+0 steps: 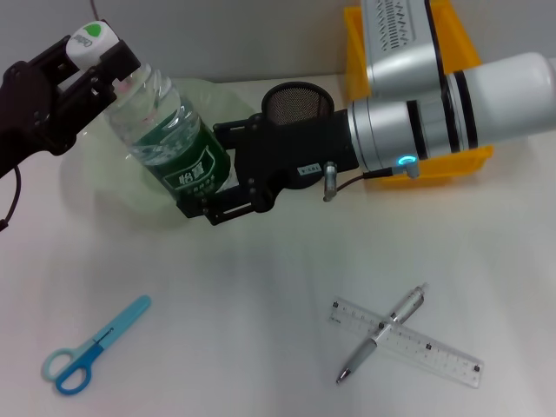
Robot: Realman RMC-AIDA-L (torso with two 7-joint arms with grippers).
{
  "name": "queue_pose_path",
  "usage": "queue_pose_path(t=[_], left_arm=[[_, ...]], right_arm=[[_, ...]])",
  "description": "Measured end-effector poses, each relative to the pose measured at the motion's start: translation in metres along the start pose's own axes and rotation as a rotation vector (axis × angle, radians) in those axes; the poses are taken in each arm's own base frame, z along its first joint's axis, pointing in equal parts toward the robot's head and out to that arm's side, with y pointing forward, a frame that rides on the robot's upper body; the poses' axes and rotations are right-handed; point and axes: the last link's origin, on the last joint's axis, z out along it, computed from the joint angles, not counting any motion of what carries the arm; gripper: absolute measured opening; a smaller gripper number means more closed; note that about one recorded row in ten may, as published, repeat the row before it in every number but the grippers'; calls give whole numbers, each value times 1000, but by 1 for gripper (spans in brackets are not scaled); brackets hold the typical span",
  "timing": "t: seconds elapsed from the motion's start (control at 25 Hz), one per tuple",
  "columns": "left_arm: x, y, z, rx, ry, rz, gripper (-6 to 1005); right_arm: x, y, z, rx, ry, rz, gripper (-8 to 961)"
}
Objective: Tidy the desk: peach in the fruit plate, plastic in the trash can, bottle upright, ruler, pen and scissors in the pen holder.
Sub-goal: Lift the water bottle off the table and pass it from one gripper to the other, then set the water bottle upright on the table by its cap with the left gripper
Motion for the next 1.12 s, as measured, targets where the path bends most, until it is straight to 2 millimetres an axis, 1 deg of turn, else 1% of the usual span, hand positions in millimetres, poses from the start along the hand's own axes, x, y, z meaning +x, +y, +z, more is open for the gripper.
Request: queue_pose_path(t=[1.12], left_arm=[[6, -3, -1, 20, 31, 8, 444]], right_arm=[[13, 0, -1, 13, 54, 9, 775]])
